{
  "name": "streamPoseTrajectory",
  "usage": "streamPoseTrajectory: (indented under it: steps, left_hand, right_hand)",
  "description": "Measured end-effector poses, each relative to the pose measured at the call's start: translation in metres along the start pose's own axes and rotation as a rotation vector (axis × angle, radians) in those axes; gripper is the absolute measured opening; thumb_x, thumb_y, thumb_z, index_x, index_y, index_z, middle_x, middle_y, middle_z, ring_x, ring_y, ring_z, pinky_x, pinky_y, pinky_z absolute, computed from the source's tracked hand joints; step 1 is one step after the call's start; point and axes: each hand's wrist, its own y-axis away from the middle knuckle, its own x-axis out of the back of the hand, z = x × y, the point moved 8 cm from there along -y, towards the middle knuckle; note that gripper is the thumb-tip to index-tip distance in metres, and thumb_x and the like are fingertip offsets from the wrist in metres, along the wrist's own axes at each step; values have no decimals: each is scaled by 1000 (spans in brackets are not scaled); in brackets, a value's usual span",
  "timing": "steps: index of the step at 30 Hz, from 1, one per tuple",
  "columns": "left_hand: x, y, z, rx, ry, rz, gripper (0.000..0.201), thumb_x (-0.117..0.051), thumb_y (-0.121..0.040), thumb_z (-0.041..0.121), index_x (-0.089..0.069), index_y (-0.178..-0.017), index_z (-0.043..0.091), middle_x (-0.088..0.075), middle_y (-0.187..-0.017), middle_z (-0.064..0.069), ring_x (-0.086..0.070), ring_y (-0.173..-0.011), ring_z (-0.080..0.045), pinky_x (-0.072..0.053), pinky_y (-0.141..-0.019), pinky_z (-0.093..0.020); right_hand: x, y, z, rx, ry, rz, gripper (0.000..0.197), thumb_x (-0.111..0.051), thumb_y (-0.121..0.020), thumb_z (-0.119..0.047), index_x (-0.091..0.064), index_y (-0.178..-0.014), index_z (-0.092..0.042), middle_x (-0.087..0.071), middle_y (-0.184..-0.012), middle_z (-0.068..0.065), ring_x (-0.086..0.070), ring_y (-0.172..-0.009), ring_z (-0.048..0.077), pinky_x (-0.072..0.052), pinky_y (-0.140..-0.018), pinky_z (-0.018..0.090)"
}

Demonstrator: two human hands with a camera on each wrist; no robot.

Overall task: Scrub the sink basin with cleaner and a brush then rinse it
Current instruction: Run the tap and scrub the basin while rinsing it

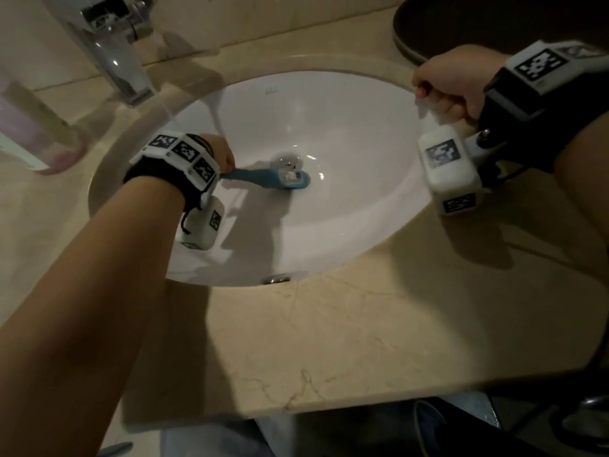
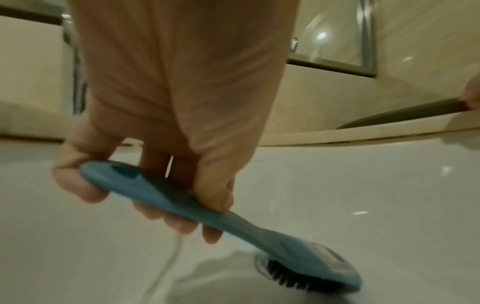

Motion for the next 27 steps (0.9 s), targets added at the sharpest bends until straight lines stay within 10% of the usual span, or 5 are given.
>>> streamPoseTrajectory:
  steps: [3, 9, 16, 22, 27]
  left_hand:
    - [13, 1, 5, -37, 0, 9, 27, -46, -97, 11, -67, -111, 3, -67, -101, -12, -59, -95, -30, -44, -89, -29]
    - [-4, 25, 41, -217, 59, -233, 26, -46, -98, 23, -66, -81, 19, -57, -49, 16, -43, -36, -3, -32, -42, -7]
    - [-20, 42, 75, -338, 193, -445, 24, -48, -97, 22, -63, -79, 21, -47, -58, 5, -35, -39, -4, -29, -44, -16]
    - [10, 22, 59, -201, 12, -46, 20, -39, -97, 13, -57, -87, 13, -47, -61, 2, -42, -53, -9, -32, -49, -14]
    - [-1, 24, 60, -358, 308, -170, 30, -39, -101, 17, -62, -81, 18, -48, -58, 3, -37, -39, -3, -29, -43, -9]
  right_hand:
    - [0, -1, 0, -6, 6, 9, 31, -41, -90, -26, -40, -59, -20, -31, -54, -5, -22, -28, 6, -18, -27, 8]
    - [1, 2, 0, -6, 26, 11, 31, -41, -91, -26, -42, -61, -20, -32, -57, -4, -24, -41, 9, -18, -26, 9]
    - [2, 2, 0, -14, 32, 29, 31, -42, -90, -24, -41, -59, -19, -31, -56, -3, -23, -41, 10, -19, -27, 7]
    - [3, 6, -1, -15, 38, 33, 30, -42, -91, -24, -43, -61, -19, -34, -58, -4, -25, -44, 9, -20, -27, 10]
    - [1, 4, -1, -15, 26, 17, 31, -41, -90, -23, -42, -60, -19, -32, -57, -4, -24, -34, 8, -18, -27, 9]
